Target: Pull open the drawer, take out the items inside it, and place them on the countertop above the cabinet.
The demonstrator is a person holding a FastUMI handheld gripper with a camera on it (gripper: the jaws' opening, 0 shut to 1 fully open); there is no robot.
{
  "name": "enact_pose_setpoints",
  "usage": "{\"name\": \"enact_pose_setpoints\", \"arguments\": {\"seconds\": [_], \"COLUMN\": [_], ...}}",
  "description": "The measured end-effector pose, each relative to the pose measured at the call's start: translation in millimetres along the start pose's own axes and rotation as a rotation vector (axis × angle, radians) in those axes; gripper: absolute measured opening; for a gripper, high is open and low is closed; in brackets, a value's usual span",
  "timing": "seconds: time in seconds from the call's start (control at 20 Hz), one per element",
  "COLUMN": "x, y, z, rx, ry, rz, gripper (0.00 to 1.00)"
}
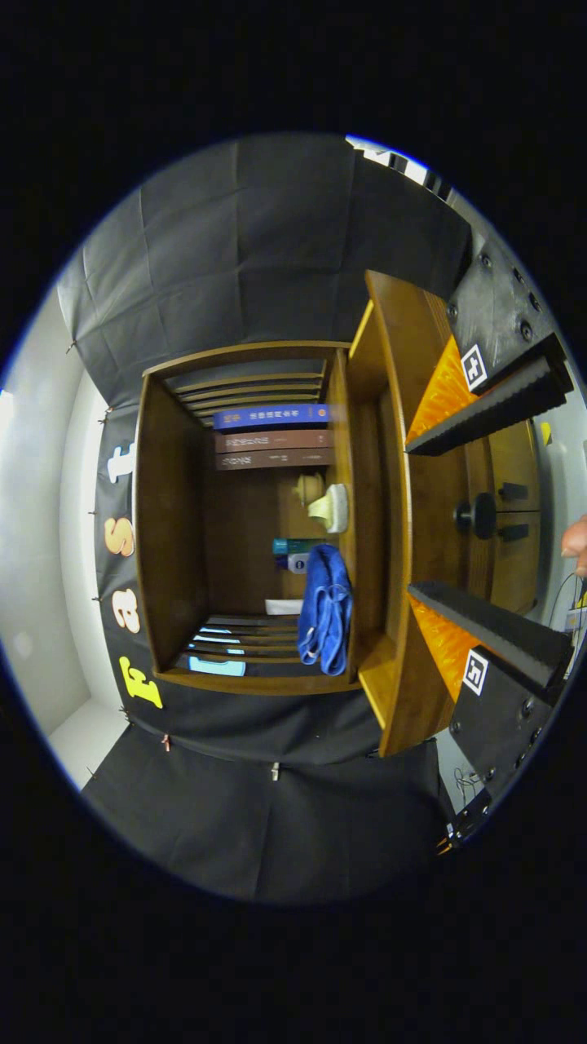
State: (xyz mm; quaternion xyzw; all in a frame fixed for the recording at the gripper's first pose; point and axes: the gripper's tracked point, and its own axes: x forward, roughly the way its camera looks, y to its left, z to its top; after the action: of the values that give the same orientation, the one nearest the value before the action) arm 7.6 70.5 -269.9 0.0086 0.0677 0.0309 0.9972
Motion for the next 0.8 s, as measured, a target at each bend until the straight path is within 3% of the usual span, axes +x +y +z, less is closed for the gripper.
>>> {"name": "enact_pose_setpoints", "arguments": {"seconds": [0.4,0.8], "x": [39.4,54.9], "y": [-11.8,-12.5], "z": [-62.1,-65.7], "rx": [0.005,-0.013], "ry": [0.117,0.148], "rz": [-0.041,-0.010], "gripper": [0.99,0.99]}}
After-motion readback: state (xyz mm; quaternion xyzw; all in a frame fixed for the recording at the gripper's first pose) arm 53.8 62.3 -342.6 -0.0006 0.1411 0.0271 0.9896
